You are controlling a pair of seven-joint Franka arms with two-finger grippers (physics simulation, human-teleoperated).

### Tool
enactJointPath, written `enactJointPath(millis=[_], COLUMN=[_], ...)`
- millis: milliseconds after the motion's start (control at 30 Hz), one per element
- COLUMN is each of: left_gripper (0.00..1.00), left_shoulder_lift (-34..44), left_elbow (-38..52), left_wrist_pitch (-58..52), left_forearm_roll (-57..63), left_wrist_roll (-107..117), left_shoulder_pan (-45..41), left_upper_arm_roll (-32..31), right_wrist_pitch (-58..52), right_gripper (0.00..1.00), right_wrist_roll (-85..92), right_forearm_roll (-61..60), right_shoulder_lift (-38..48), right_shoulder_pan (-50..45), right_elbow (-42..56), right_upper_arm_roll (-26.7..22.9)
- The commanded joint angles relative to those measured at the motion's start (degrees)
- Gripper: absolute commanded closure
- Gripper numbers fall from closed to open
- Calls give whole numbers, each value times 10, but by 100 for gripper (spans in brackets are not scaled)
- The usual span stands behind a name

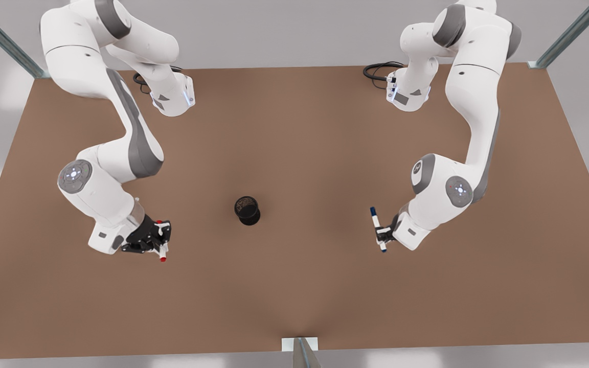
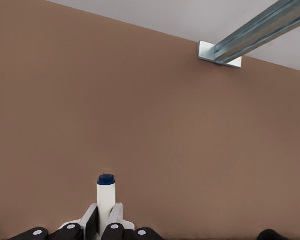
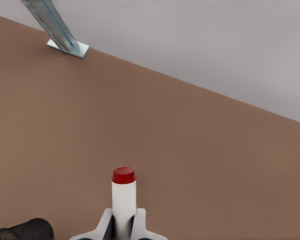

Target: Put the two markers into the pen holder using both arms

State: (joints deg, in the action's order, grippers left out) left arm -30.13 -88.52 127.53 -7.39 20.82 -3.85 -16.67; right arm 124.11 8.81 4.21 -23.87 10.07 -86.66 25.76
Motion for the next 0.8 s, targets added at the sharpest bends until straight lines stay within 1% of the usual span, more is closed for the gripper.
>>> enactJointPath(millis=[0,167,200,233,267,333,367,400,433,467,533,600,633,667,700,733,767], left_gripper=[79,79,79,79,79,79,79,75,78,79,79,79,79,79,79,79,79], left_shoulder_lift=[-1,-20,-41,-56,-60,-69,-90,-104,-125,-140,-168,-167,-172,-174,-172,-172,-172], left_elbow=[1,35,71,94,94,99,125,124,128,135,176,175,170,155,117,75,68], left_wrist_pitch=[-37,-33,-29,28,95,213,274,359,436,523,569,598,631,649,684,716,716], left_forearm_roll=[-17,-15,-26,-34,-32,-4,-4,-4,13,18,16,26,48,62,73,69,64], left_wrist_roll=[52,99,113,159,199,242,244,238,233,234,250,245,244,239,230,230,237], left_shoulder_pan=[-5,-24,-48,-84,-114,-142,-166,-178,-201,-230,-276,-315,-329,-333,-355,-364,-365], left_upper_arm_roll=[0,0,0,1,2,1,2,2,2,13,14,46,54,58,84,90,89], right_wrist_pitch=[-15,-15,-16,-16,-16,-15,-15,-16,-16,-16,-16,-17,-18,-19,-19,-19,-19], right_gripper=[79,79,79,79,79,79,79,79,79,79,79,79,79,79,79,79,79], right_wrist_roll=[-102,-121,-121,-120,-121,-121,-121,-121,-121,-121,-121,-121,-121,-119,-120,-121,-121], right_forearm_roll=[6,8,8,8,8,8,8,8,7,7,7,7,7,7,8,8,9], right_shoulder_lift=[0,0,0,0,0,0,0,0,0,0,0,1,2,1,2,4,3], right_shoulder_pan=[-3,-17,-16,-15,-15,-18,-18,-16,-17,-15,-17,-16,-16,-15,-16,-17,-18], right_elbow=[4,4,4,4,4,4,4,4,4,4,4,4,4,4,4,4,4], right_upper_arm_roll=[1,0,0,0,0,0,0,0,0,0,0,0,1,0,0,1,1])
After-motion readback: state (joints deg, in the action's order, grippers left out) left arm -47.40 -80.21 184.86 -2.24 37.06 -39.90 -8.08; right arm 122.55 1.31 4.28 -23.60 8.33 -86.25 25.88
